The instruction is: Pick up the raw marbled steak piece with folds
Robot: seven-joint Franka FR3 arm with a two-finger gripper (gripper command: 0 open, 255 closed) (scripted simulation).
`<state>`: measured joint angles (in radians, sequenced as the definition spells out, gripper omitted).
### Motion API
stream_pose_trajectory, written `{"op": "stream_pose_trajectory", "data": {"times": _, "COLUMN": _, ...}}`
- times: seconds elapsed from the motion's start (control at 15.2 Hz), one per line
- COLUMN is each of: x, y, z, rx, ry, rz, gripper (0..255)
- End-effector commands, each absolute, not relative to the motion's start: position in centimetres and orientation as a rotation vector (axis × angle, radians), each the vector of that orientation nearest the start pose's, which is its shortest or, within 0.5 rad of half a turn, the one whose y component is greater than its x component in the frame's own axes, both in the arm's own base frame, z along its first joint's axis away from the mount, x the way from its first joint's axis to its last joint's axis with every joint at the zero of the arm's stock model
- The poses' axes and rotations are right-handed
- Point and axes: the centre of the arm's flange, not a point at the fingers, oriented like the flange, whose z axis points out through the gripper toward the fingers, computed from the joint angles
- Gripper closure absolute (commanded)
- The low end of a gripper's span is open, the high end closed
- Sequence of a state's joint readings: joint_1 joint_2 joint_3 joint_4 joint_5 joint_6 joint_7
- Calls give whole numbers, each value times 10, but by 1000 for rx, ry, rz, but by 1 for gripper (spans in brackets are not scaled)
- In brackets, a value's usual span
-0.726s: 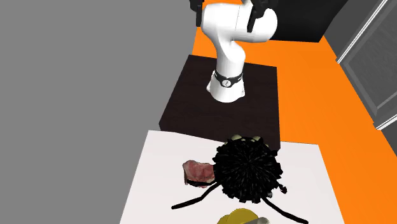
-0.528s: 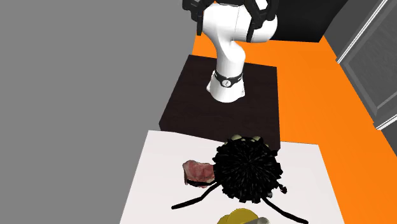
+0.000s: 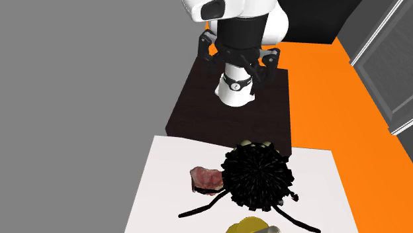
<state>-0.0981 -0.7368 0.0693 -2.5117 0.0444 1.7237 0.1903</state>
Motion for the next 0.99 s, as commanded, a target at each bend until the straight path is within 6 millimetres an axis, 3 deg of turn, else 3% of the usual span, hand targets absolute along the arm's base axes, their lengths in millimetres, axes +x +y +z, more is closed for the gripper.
{"op": "stream_pose_trajectory", "data": {"times": 0.0, "x": 332, "y": -1, "z": 484, "rx": -3095, "ry": 512, "rz": 94, "gripper": 0}}
{"op": "stream_pose_trajectory", "data": {"times": 0.92, "x": 377, "y": -3, "z": 303, "rx": -2784, "ry": 1289, "rz": 179, "gripper": 0}}
